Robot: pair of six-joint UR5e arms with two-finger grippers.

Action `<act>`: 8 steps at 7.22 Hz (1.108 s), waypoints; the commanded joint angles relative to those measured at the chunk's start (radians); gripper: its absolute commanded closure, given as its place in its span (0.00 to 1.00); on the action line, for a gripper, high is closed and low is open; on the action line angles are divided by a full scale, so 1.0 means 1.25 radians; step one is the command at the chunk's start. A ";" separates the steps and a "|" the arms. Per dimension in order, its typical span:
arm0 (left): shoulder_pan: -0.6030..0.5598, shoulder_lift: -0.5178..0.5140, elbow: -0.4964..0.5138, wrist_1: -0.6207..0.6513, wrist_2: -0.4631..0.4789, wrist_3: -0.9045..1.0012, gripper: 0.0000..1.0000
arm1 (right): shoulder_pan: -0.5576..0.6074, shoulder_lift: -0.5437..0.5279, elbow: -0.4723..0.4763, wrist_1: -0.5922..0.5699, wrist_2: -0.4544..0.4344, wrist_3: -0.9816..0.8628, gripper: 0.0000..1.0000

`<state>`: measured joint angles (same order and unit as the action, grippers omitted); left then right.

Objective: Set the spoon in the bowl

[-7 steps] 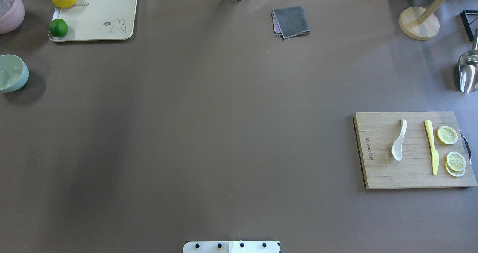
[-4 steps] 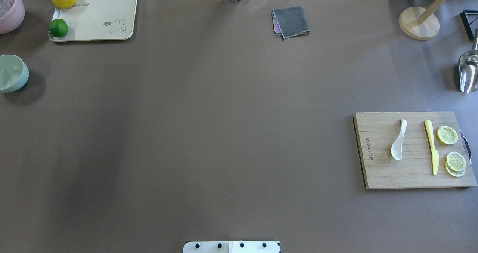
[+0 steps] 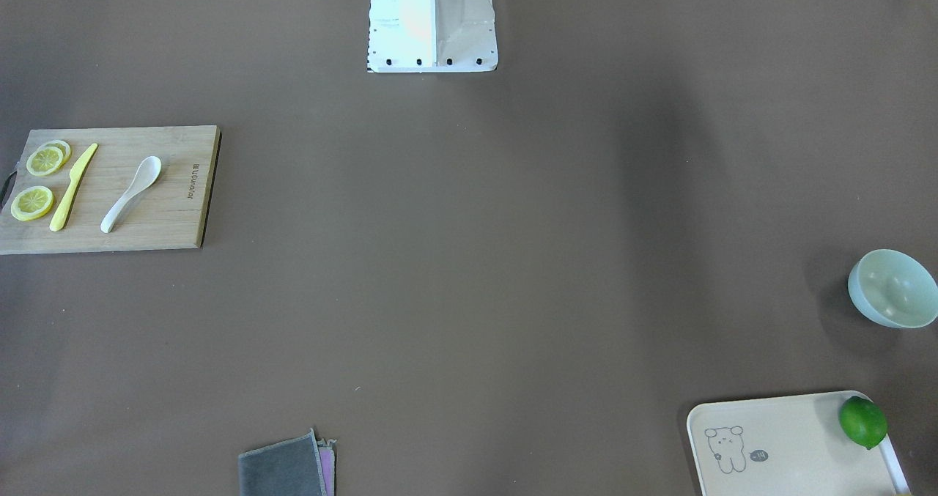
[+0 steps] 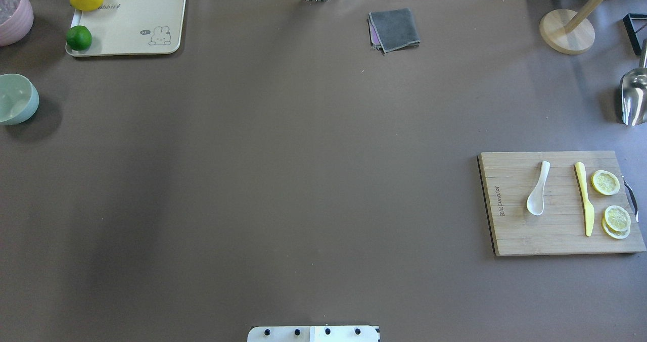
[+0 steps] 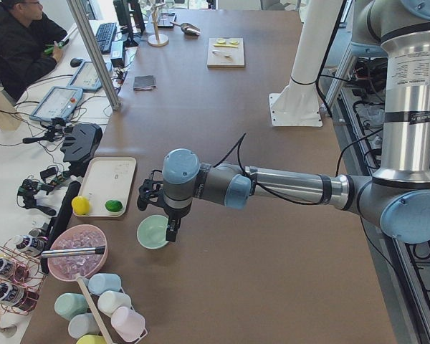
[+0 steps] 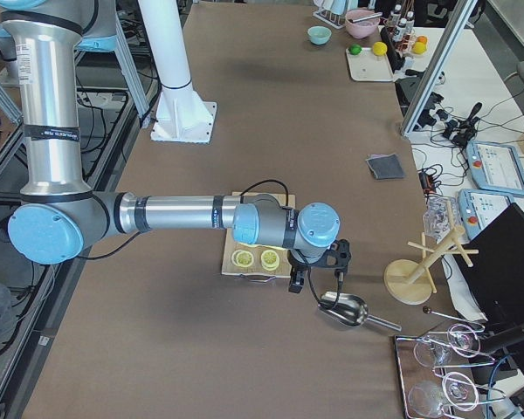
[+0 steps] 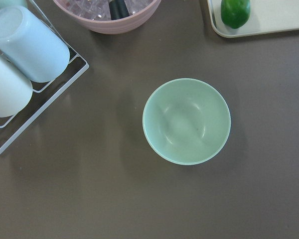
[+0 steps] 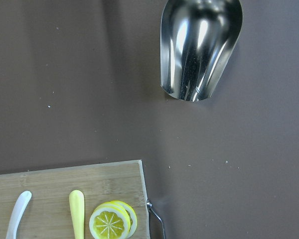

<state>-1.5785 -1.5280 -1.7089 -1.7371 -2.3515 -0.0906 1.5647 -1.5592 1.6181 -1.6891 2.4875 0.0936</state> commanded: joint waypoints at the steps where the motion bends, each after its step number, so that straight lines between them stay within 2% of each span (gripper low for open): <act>1: 0.000 0.000 -0.001 -0.001 0.000 0.000 0.02 | 0.000 -0.001 0.000 0.001 0.005 0.000 0.00; 5: 0.001 -0.010 -0.002 -0.004 -0.001 0.005 0.02 | 0.000 0.008 0.004 -0.001 0.013 0.001 0.00; 6: 0.005 -0.015 0.010 -0.040 0.000 0.005 0.02 | 0.000 0.020 0.004 -0.001 0.013 0.001 0.00; 7: 0.012 -0.021 0.117 -0.155 -0.001 0.004 0.02 | 0.000 0.027 0.004 0.004 0.014 0.001 0.00; 8: 0.024 -0.040 0.250 -0.338 0.001 -0.021 0.02 | 0.000 0.030 0.006 0.004 0.020 0.001 0.00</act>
<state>-1.5624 -1.5570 -1.5601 -1.9446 -2.3519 -0.0941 1.5647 -1.5290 1.6238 -1.6864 2.5062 0.0951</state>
